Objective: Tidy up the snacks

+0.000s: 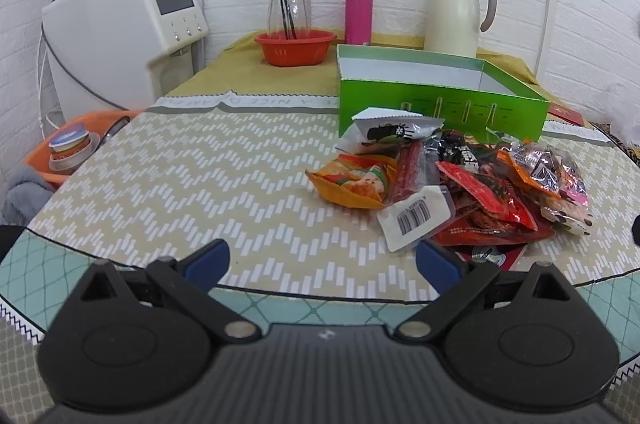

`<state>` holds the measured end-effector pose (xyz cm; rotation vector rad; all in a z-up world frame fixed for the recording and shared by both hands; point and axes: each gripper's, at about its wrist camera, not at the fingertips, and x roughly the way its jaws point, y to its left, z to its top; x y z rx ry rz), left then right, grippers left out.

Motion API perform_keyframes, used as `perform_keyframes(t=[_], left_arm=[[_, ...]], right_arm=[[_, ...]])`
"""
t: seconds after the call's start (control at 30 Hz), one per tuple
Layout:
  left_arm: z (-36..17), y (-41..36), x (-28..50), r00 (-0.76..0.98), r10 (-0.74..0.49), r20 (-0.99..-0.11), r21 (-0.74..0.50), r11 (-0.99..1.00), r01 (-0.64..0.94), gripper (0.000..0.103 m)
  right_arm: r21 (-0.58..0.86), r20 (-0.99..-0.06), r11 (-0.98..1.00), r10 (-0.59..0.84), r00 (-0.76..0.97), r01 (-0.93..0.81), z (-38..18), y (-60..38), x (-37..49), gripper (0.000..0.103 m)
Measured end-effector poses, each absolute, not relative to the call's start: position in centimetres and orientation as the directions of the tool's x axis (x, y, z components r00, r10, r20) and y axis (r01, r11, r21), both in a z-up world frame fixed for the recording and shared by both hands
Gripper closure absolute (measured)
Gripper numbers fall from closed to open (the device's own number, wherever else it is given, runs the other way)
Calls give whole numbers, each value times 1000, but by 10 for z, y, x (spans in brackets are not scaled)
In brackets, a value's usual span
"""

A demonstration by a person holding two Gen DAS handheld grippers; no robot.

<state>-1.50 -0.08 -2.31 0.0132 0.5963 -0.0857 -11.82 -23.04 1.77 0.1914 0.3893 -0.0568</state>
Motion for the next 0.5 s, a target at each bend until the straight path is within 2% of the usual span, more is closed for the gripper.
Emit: perform_keyframes(t=[0.17,0.3,0.4,0.5], left_arm=[[0,10,1,850,-71,-522,1,997,83,6],[21,11,21,877,-50,-478,43,996,80,6],[25,12,32,885,-76,-459,30,994,101,6],[13,13,47,866,-151,-476,-10,986,166,6]], right_arm=[[52,-358,998,38,933,-20,61,-247,-108,0],[12,-357,999,52,933,-51,81,-249,-80,0],[16,-370,997,76,926,-75,70,-240,-66,0],[41,-397,994,108,912,-100,47,-232,-59,0]])
